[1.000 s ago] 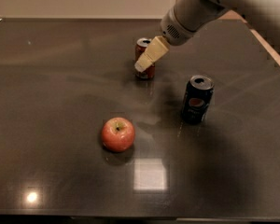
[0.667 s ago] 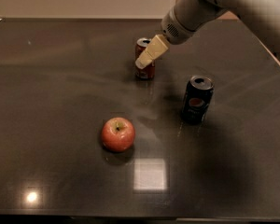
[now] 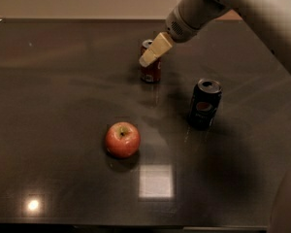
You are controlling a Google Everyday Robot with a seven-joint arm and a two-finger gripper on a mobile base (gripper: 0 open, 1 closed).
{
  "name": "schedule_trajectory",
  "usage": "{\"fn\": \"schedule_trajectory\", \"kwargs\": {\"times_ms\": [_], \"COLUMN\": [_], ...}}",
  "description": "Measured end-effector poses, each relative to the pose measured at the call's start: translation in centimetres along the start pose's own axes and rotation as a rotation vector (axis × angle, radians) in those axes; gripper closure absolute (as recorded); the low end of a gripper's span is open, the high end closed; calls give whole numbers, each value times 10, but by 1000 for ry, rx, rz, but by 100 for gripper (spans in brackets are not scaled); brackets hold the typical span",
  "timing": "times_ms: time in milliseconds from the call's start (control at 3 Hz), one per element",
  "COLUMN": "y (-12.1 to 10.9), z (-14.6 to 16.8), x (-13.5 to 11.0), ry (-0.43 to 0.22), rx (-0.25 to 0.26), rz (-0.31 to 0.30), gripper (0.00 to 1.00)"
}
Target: Knock coke can over
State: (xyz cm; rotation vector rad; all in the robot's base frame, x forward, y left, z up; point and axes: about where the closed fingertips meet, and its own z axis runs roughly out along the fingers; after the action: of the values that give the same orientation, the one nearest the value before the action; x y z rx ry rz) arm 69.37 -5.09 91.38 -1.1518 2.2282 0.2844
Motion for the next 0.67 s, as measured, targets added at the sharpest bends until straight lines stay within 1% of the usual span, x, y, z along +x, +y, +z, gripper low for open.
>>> {"fn": "schedule_trajectory", "kwargs": {"times_ms": [333, 667], "y": [5, 13], "z": [4, 10], "x": [-6, -10], "ry": [-8, -11], "rx": [-21, -45], "rz": [-9, -26], "gripper": [0, 18]}}
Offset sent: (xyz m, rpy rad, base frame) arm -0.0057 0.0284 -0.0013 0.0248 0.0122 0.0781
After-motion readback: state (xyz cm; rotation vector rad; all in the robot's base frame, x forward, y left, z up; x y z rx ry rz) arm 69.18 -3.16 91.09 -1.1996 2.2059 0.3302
